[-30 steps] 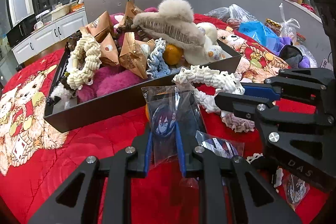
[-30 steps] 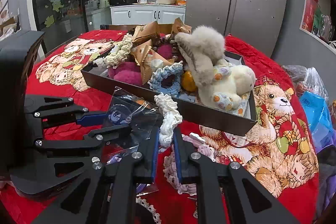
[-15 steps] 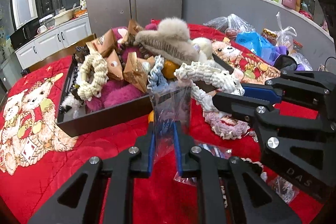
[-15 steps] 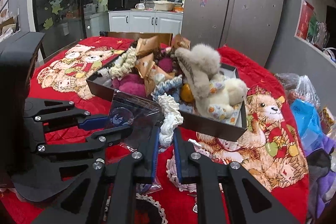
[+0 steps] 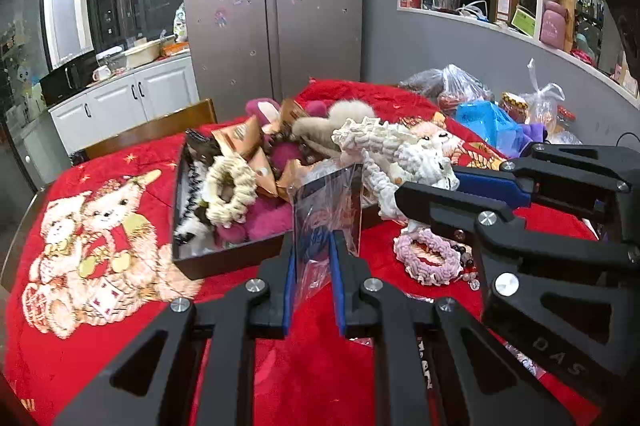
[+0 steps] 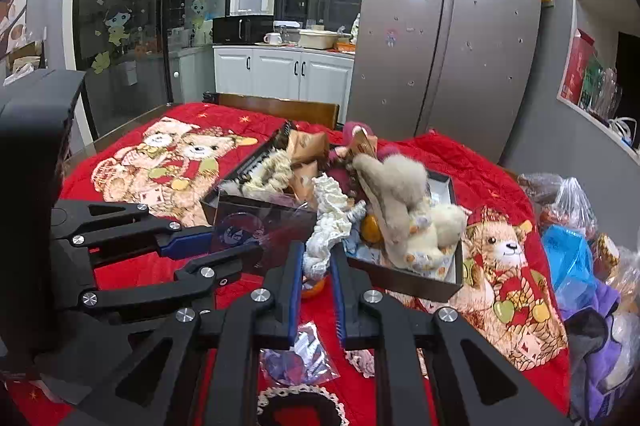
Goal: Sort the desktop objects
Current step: 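Carry the packet and white scrunchie up over the black box with both tools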
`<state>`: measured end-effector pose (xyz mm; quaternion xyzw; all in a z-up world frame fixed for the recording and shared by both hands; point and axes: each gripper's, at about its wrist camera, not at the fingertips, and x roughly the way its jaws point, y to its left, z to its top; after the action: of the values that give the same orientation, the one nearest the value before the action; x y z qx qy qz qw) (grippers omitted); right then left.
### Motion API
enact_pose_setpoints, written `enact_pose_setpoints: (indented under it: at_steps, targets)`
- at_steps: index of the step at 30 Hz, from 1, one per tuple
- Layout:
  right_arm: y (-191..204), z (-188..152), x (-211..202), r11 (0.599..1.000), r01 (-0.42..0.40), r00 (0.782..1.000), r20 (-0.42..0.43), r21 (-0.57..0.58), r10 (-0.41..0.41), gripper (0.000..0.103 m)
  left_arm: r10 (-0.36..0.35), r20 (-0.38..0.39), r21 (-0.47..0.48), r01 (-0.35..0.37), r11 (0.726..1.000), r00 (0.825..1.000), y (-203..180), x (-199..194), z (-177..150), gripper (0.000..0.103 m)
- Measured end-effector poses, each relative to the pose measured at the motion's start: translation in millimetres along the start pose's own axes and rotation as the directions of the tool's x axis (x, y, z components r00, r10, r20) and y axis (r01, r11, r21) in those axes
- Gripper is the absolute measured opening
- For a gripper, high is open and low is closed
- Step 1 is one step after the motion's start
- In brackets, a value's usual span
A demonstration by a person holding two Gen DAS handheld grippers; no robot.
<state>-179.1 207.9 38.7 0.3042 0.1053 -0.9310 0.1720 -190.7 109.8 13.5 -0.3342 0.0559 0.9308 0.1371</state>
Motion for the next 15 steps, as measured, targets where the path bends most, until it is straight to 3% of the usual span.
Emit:
enact_pose_setpoints:
  at_steps: [15]
  targets:
    - [14.7, 32.8, -13.0, 1.0, -0.007, 0.999, 0.041, 0.014, 0.006, 0.014, 0.057, 0.045, -0.012, -0.056, 0.998, 0.997, 23.5, -23.5, 25.8, 0.016]
